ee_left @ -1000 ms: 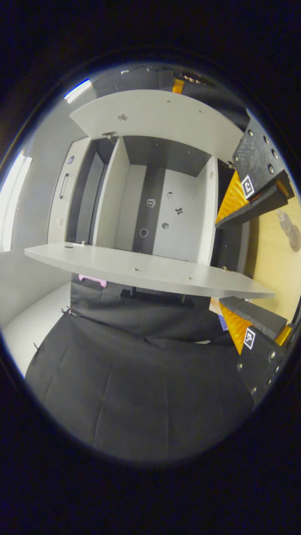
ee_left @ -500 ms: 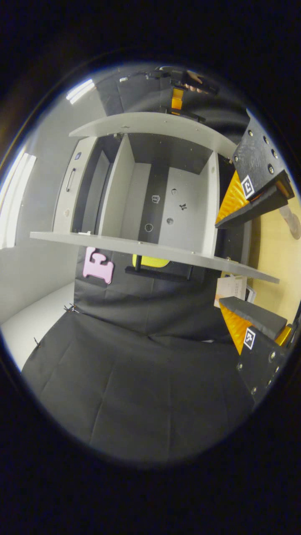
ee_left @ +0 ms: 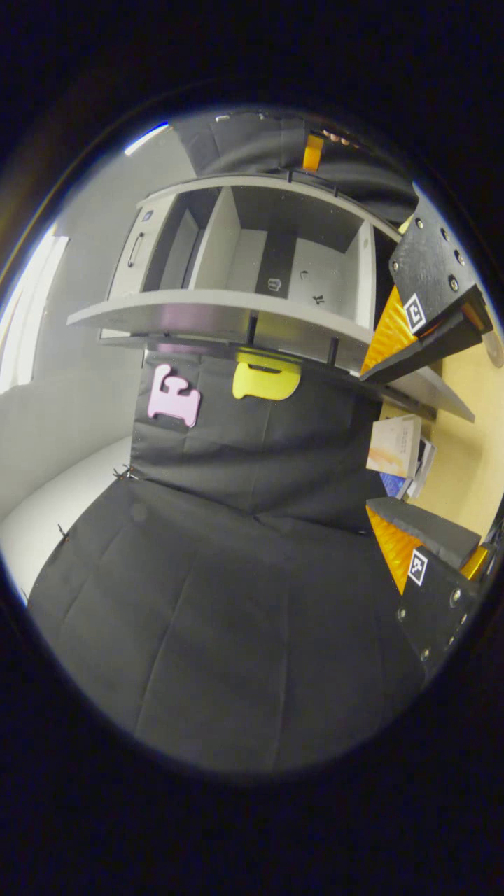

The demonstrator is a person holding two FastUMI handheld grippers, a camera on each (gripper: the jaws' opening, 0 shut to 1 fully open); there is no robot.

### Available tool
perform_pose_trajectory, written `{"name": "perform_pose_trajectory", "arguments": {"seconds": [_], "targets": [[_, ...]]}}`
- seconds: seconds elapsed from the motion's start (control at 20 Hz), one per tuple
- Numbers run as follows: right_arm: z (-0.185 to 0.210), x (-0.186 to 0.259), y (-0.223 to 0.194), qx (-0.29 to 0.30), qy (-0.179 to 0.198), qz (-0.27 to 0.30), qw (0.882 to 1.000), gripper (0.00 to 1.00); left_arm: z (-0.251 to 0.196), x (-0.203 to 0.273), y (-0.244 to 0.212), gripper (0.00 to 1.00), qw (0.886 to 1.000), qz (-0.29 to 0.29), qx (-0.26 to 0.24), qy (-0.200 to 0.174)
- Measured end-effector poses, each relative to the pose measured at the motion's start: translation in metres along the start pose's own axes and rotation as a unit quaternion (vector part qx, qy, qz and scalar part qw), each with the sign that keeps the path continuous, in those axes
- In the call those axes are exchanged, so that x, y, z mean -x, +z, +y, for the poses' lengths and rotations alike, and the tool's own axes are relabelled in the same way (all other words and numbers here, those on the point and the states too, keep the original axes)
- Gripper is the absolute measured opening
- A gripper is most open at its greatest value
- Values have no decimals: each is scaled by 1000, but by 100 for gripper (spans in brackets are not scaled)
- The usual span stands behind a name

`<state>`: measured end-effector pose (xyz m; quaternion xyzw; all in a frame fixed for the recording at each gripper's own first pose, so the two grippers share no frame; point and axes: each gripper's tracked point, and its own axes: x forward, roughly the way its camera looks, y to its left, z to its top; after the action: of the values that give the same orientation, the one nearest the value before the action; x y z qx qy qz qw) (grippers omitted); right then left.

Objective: Grasp the bottle in the cabinet with the left hand and place it on the coaster, then close the right door with the right hand and the left door with the left hand.

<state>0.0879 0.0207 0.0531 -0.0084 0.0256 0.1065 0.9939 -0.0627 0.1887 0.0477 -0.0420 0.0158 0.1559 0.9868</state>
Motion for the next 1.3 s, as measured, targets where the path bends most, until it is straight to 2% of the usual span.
{"name": "perform_pose_trajectory", "arguments": {"seconds": [0.25, 0.3, 0.35, 0.4, 0.45, 0.5, 0.75, 1.05, 1.25, 1.3], "targets": [[-11, 10, -22, -20, -20, 26, 999, 91, 33, -16, 21, 100, 1000, -11, -16, 6], [-11, 12, -27, -22, -23, 30, 999, 97, 36, -22, 26, 100, 1000, -12, -20, 4], [-11, 14, -31, -21, -27, 33, 999, 97, 39, -28, 33, 95, 1000, -16, -21, 2], [-13, 16, -35, -17, -31, 37, 999, 97, 39, -33, 42, 95, 1000, -22, -18, -4], [-15, 18, -40, -12, -34, 42, 998, 97, 38, -41, 49, 97, 999, -28, -9, -18], [-17, 22, -45, -7, -35, 46, 998, 97, 35, -48, 52, 95, 999, -31, 2, -36], [-28, 41, -65, 11, -54, 56, 997, 97, 31, -82, 57, 95, 994, -21, 41, -103], [-30, 57, -89, -9, -74, 72, 995, 98, -18, -127, 69, 95, 984, -12, 11, -175], [-39, 65, -93, -18, -94, 65, 993, 97, -40, -136, 67, 95, 981, -10, 4, -194], [-43, 67, -96, -20, -99, 67, 993, 97, -45, -136, 67, 100, 980, -9, 3, -199]]}}
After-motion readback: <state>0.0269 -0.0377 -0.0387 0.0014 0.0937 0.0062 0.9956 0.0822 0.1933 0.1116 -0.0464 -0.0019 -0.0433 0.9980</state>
